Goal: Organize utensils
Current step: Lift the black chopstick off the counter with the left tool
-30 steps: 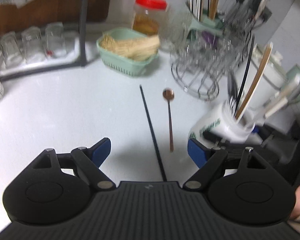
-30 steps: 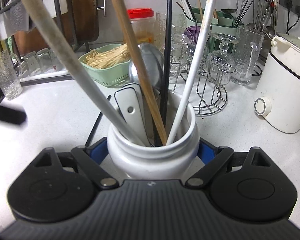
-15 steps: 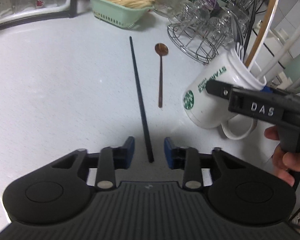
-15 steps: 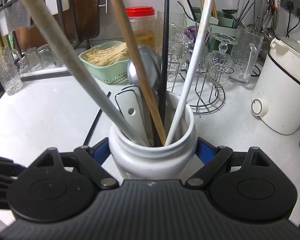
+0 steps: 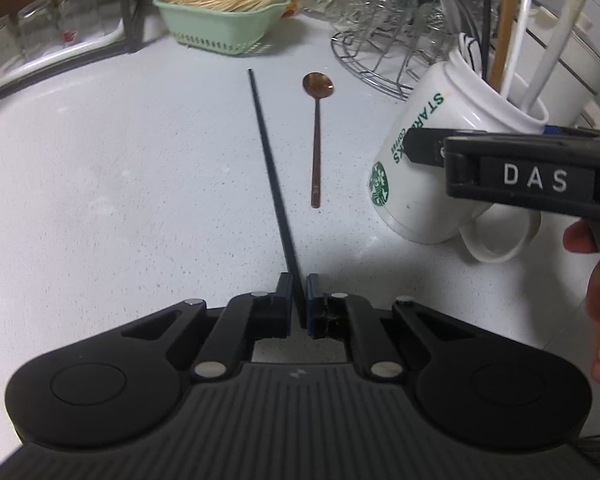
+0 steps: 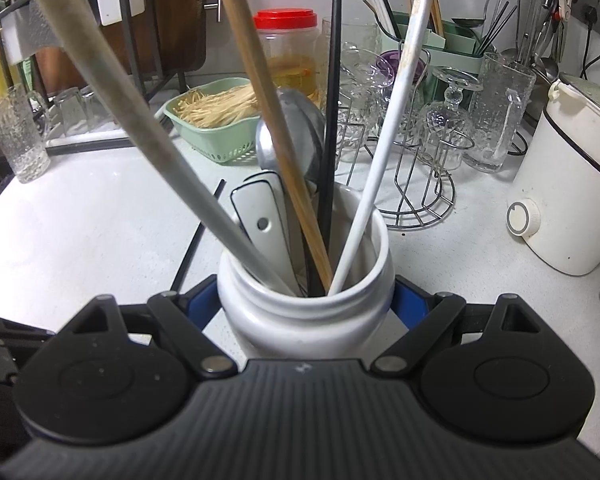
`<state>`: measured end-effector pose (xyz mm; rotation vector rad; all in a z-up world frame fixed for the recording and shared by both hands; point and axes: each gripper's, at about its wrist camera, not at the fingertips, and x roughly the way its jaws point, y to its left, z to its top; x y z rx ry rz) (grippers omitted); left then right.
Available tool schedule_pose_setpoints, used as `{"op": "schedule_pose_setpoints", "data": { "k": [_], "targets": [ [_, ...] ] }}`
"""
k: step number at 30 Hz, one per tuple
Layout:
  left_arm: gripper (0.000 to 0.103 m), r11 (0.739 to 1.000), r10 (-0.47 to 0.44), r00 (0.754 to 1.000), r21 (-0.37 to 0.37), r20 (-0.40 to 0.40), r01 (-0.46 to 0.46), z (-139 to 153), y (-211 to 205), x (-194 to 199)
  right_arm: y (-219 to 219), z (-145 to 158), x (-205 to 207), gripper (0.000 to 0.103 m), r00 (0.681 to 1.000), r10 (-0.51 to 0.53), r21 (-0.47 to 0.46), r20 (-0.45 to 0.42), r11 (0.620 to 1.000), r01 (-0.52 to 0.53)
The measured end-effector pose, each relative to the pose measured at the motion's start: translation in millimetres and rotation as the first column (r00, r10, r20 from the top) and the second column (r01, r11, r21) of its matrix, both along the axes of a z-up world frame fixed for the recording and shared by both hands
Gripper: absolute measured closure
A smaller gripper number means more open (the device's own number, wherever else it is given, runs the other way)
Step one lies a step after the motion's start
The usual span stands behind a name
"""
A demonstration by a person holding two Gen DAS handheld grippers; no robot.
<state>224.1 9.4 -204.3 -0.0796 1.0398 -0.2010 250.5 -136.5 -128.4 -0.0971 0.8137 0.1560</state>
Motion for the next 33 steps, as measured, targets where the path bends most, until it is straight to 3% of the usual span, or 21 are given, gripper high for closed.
{"op": "schedule_pose_setpoints", "data": {
  "k": [15,33],
  "targets": [
    [0.098,0.989,0.145,0.988,-0.007,-0.061,-0.146,10,6,-41,-3,-1,5,0.012,0.995,0.098,0.006,-0.003,0.995,-0.098],
    [0.098,0.959,0.246,0.953,-0.100,-0.179,-0.267,21,17,-115,2,-2,3,0.012,0.968,0.253,0.022,0.005,0.967,-0.253]
  ]
}}
